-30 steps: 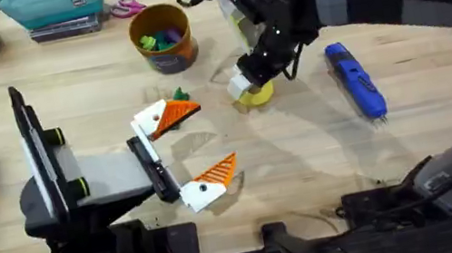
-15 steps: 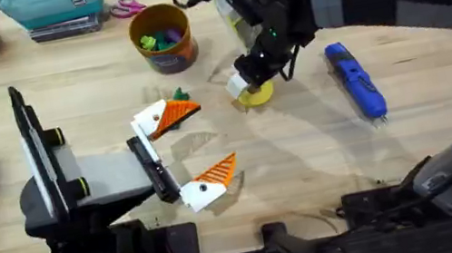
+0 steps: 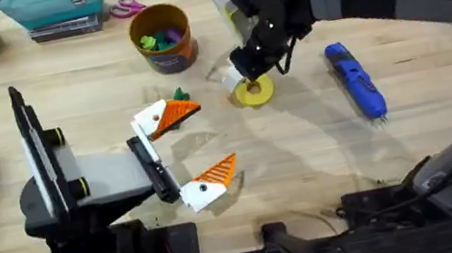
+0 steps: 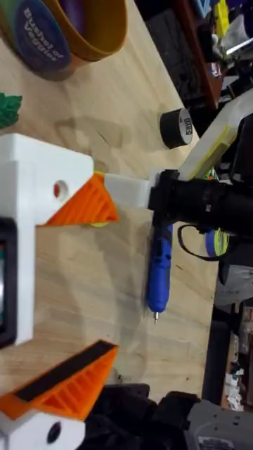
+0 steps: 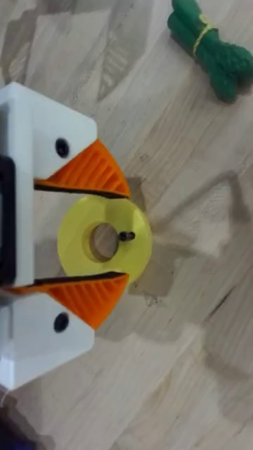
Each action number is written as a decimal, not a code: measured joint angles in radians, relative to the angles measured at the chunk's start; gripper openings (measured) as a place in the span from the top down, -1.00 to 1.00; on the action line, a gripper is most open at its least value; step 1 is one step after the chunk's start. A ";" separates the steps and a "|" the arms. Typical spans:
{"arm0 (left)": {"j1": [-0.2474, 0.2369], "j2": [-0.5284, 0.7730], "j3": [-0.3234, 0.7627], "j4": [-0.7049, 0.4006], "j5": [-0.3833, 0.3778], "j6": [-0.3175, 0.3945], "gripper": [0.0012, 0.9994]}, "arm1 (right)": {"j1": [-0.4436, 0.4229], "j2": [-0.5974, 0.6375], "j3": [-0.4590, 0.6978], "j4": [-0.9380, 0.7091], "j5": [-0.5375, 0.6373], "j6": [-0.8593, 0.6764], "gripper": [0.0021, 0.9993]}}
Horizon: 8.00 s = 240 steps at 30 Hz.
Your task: Pick up the gripper from the table and insert it into the empty holder that is missing its gripper. Then pick up a screw, insert it into the mounting hole, and use the screwdriver to tighten it. Finally, clean up the table by picking up the vegetable and placing it into the bucket.
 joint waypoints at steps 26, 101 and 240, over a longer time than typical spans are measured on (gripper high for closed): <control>0.000 0.000 0.000 0.000 0.000 0.000 -0.97 | 0.008 0.045 0.022 -0.014 0.004 0.000 0.14; 0.000 0.000 0.000 0.000 0.000 0.000 -0.97 | 0.007 -0.103 0.734 -0.666 0.005 -0.038 0.99; 0.000 0.000 0.000 0.000 0.000 0.000 -0.97 | 0.458 0.008 0.736 -0.562 -0.053 -0.368 0.99</control>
